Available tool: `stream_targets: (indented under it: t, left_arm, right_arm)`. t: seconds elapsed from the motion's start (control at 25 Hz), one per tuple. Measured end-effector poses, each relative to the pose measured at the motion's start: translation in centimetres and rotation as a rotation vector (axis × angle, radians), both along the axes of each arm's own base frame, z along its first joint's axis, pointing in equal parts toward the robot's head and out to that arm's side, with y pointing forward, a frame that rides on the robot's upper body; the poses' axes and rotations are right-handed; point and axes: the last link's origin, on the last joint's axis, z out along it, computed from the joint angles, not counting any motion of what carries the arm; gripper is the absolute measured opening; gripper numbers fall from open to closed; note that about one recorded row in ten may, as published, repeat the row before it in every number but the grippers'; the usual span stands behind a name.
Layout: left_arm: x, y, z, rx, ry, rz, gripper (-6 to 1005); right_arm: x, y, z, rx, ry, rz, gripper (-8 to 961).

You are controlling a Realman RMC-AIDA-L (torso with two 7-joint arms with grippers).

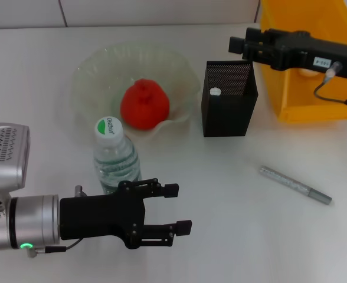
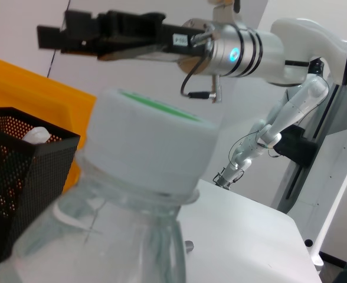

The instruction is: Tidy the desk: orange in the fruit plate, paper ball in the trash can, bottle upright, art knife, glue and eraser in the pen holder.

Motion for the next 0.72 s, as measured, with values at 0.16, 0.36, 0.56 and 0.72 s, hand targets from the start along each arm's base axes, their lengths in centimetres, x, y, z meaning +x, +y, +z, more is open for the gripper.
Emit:
stream_targets:
  t: [0.16, 0.36, 0.56, 0.72]
  left_arm:
    - [0.0, 0.0, 0.0, 0.0, 0.0, 0.001, 800]
    - [0.2, 0.2, 0.0, -0.003, 0.005, -0.013, 799]
    - [0.4, 0.4, -0.1, -0.007, 0.007, -0.026, 799]
    - [0.5, 0.5, -0.1, -0.009, 0.009, -0.032, 799]
  right_arm:
    - [-1.2, -1.2, 2.4, -0.081, -0.105, 0.049, 607]
    - [-4.2, -3.8, 5.5, -0.326, -0.456, 0.064, 598]
    - [-4.7, -5.5, 5.3, -0.47, -0.794, -0.062, 589]
    - [-3.0, -5.3, 3.4, -0.512, -0.939, -0.171, 581]
